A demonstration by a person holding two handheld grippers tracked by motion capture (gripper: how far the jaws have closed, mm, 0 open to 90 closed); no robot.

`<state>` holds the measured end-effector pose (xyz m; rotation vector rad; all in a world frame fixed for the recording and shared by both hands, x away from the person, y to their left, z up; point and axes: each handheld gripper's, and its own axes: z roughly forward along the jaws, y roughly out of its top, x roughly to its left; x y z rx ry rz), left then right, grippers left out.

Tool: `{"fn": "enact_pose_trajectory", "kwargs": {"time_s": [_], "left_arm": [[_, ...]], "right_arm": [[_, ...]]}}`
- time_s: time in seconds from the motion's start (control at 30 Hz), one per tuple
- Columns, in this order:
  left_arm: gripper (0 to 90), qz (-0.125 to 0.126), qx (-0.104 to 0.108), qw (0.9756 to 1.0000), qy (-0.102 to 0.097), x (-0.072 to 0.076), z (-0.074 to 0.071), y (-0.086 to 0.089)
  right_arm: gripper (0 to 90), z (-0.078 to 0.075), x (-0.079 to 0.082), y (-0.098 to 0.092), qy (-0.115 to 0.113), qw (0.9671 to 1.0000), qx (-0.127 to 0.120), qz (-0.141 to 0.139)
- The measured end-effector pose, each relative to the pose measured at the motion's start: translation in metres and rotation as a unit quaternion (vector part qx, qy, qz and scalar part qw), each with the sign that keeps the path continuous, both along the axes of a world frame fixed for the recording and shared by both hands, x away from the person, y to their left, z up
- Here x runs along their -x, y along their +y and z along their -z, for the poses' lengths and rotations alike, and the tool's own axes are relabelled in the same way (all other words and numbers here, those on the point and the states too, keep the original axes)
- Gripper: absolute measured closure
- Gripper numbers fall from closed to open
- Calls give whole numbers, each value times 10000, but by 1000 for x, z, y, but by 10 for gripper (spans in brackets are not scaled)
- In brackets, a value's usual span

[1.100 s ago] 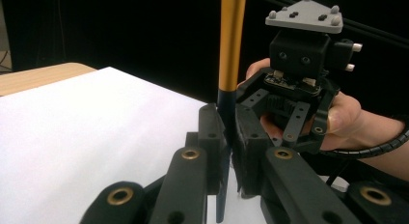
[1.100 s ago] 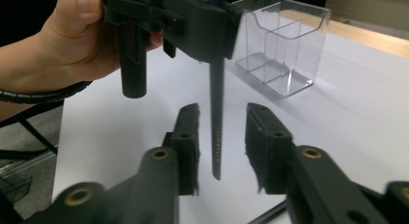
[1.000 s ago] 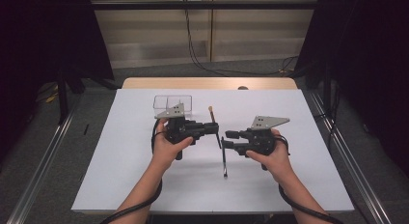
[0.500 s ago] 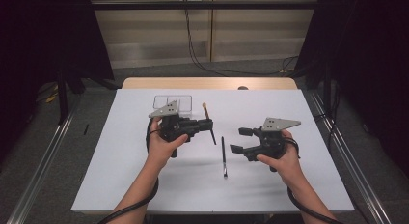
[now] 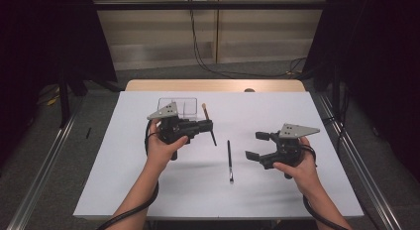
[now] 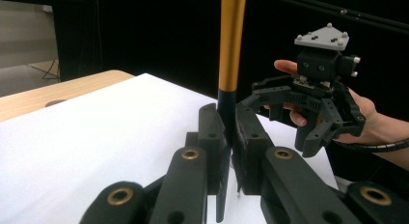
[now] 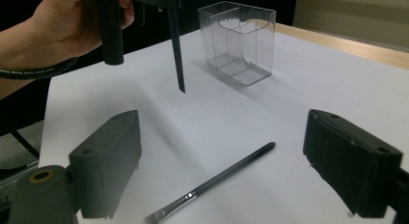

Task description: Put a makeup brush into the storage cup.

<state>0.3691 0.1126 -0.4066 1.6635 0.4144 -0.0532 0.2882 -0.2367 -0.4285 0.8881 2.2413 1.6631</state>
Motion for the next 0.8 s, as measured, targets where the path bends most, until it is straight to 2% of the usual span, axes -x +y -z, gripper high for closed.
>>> {"fn": "enact_pose_trajectory", "kwargs": {"time_s": [0.33,0.8], "left_arm": [[835,-143,-1,9999,-29,-2,-1,11],[835,-374,-98,9992,-45,-7,0,23]], "right_arm": [[59,5,3,-11,9,9999,-42,109],[33,13,12,-30,-61,9997,-113,225]]}}
